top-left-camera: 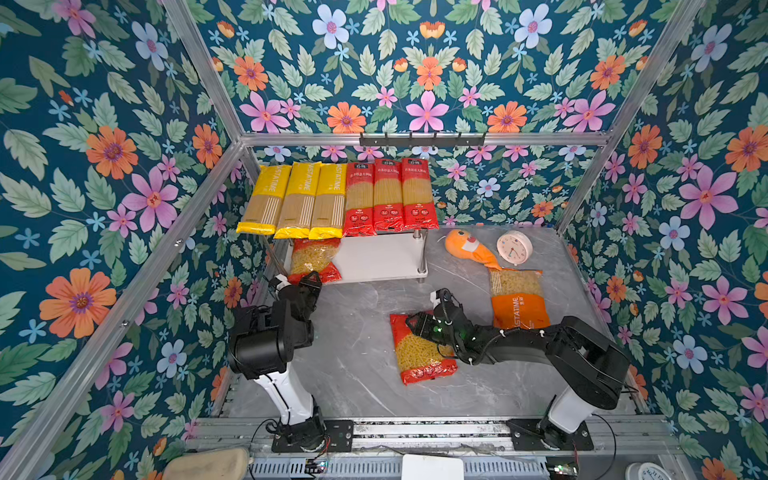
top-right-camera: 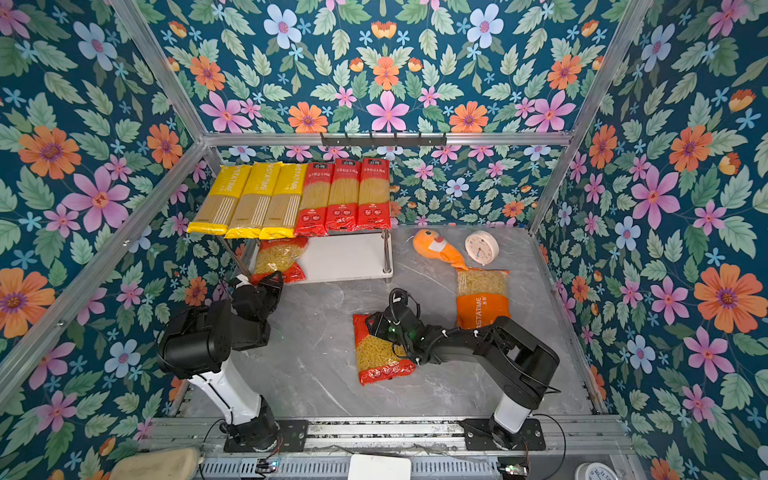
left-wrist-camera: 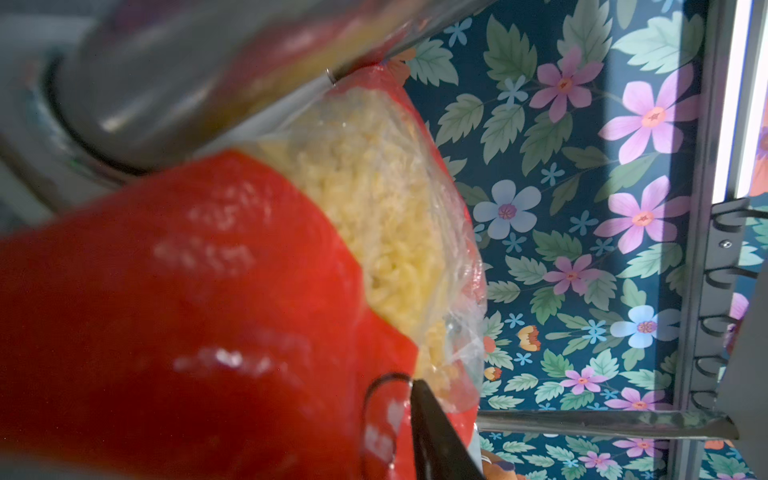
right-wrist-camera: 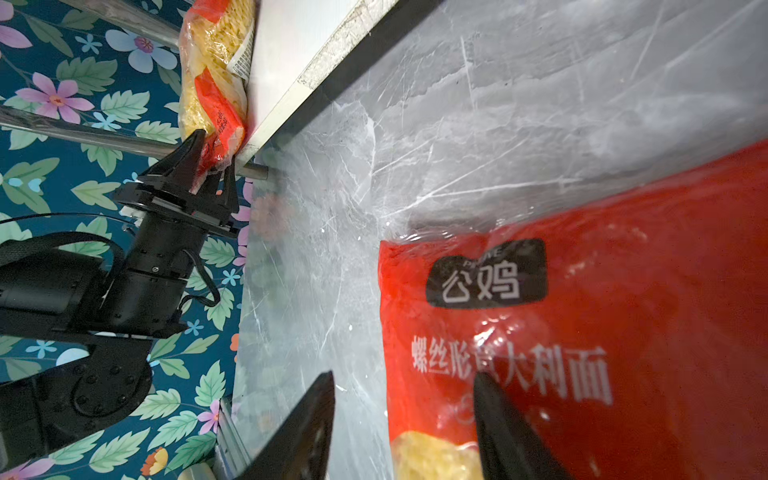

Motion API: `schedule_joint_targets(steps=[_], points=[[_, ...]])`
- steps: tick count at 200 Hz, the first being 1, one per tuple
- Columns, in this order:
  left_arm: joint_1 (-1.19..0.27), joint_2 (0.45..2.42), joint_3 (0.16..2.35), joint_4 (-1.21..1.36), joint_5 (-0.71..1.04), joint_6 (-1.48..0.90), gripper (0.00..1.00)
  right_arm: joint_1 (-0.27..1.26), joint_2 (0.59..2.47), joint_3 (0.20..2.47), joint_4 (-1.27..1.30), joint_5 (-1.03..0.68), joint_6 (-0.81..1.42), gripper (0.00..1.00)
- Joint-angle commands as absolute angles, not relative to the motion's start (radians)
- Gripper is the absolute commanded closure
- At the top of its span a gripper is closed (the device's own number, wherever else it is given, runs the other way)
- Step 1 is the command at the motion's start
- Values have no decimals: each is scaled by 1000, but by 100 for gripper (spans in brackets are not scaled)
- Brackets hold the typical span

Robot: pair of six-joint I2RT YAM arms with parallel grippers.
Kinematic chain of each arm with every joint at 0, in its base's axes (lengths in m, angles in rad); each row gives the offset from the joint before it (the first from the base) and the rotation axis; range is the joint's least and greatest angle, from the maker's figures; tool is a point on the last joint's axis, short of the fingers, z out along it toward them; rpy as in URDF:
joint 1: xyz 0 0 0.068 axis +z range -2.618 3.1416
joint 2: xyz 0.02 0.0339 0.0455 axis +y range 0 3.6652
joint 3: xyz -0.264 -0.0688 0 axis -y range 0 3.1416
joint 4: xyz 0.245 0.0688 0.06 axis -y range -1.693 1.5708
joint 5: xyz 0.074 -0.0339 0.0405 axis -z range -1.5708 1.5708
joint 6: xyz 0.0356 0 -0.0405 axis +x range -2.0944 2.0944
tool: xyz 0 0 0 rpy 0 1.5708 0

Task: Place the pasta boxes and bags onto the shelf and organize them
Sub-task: 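Lower both grippers onto the red fusilli bag lying on the table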

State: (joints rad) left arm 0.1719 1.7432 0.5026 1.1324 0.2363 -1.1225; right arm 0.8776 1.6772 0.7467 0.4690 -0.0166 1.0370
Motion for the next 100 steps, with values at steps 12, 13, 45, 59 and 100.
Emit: schedule_joint_targets(steps=[12,13,45,59,100], points=[[172,1635,470,997,212,-1079,42,873,1667,747,434,2,1020,45],[172,1631,468,992,212,-1078,42,873,1667,747,433,2,1018,45],[168,1479,400,811,197,-1056,37,842,1577,723,345,9,970,45],[150,1393,363,709,167,-1028,37,816,1536,701,285,17,943,45],[-6,1123,302,424,29,-885,35,727,1445,702,15,-7,815,43]])
